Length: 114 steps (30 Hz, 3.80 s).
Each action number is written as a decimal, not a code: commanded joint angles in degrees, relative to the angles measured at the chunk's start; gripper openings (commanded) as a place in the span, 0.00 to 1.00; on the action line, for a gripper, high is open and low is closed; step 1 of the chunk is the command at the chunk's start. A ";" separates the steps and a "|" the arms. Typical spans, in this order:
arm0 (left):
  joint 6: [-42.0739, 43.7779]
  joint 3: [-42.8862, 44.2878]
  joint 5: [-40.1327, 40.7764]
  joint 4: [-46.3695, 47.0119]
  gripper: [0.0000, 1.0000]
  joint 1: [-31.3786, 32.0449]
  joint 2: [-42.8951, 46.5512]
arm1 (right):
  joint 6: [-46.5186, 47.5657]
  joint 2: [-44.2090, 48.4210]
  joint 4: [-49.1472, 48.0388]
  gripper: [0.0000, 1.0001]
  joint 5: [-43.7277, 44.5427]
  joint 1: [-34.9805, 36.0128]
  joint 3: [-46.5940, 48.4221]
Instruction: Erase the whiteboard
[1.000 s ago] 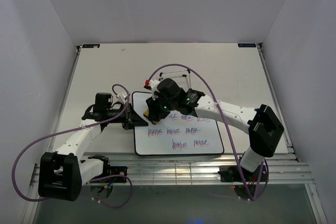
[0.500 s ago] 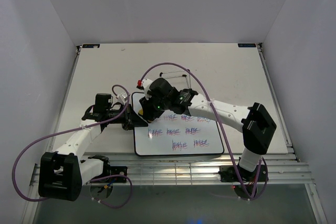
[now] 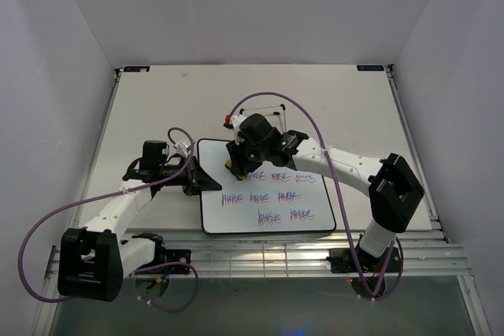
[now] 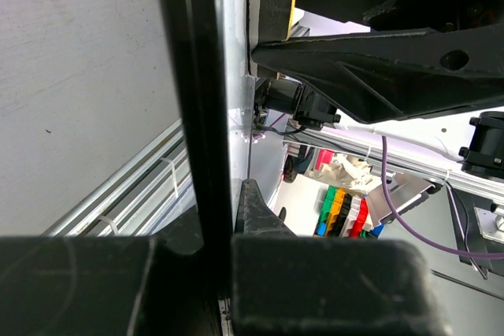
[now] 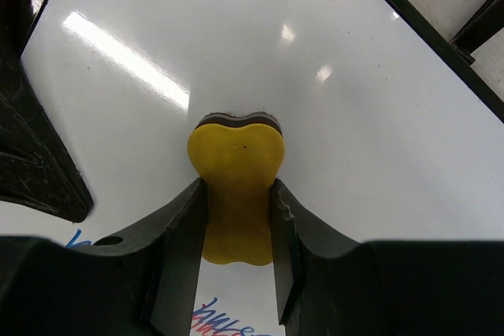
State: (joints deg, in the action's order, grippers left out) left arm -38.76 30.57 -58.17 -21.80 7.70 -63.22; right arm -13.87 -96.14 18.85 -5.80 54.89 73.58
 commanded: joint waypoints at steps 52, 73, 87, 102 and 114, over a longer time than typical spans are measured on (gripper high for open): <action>5.54 0.55 9.92 2.47 0.00 0.38 3.46 | -6.88 10.96 -5.23 0.11 -3.07 -11.46 -35.69; 5.72 0.63 9.83 2.29 0.00 0.38 2.84 | -8.37 4.83 -6.90 0.08 -10.81 0.12 -10.59; 4.75 0.90 14.31 0.97 0.00 0.47 4.24 | -9.60 12.79 -6.11 0.08 -5.18 -15.06 -32.67; 5.01 0.99 14.31 0.80 0.00 0.38 4.33 | -5.99 22.83 -7.86 0.08 -14.23 -26.96 -42.04; 4.93 1.07 14.31 0.62 0.00 0.47 4.42 | -8.46 19.32 -8.22 0.08 -9.59 -10.07 -31.04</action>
State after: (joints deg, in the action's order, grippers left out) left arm -40.29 29.95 -57.19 -22.72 7.94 -59.88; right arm -21.67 -74.56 6.42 -15.99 44.18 42.30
